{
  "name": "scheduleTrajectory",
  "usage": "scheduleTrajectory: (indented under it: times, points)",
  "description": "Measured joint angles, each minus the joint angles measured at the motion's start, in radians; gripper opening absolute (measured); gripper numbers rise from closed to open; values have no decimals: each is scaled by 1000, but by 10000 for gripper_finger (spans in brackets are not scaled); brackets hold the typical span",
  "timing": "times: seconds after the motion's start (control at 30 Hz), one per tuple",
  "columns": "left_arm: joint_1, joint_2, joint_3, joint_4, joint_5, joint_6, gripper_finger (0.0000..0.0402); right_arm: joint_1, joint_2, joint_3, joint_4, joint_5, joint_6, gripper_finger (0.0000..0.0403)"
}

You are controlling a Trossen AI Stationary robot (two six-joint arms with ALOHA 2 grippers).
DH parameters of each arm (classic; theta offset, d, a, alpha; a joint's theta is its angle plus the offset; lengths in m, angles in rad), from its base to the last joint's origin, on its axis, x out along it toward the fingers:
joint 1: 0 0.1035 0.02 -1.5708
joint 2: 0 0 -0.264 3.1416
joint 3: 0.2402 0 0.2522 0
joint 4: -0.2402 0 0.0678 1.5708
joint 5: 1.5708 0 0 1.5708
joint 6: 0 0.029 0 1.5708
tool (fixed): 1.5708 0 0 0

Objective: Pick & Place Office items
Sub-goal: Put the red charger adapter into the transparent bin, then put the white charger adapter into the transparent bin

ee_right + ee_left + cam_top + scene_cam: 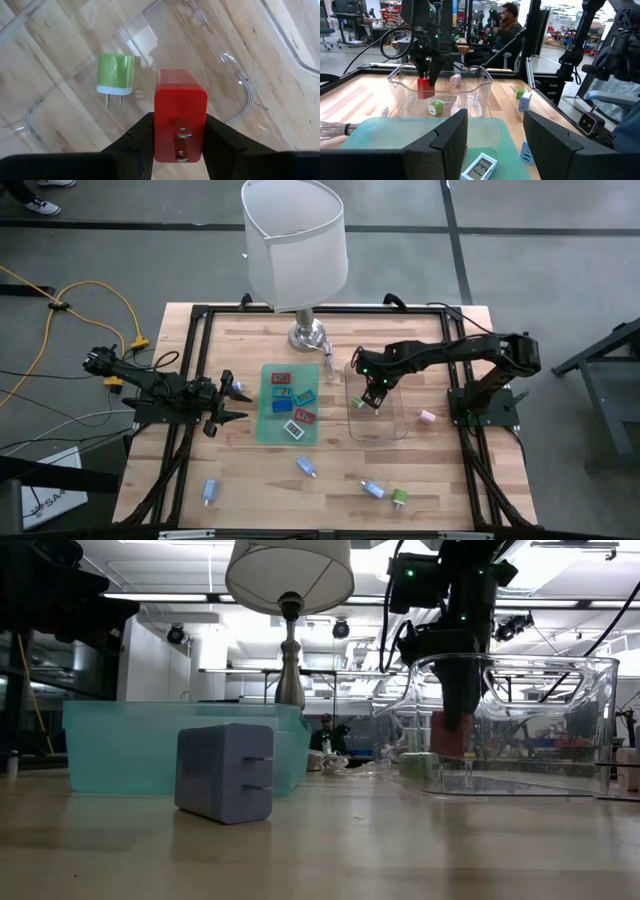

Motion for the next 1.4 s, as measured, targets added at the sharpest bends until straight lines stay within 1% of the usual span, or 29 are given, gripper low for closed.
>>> scheduleTrajectory:
  times: [0.37,0.93,1.07,1.2,1.4]
  points:
    - [0,0,0,0,0,0,186,0,0,0,0,4,-1,137]
    - [0,0,0,0,0,0,186,0,0,1,3,7,0,135]
    - [0,0,0,0,0,0,186,6,-1,2,61,7,-6,135]
    - [0,0,0,0,0,0,186,13,-34,27,81,5,-33,135]
    - [0,0,0,0,0,0,186,27,-75,71,37,59,-62,135]
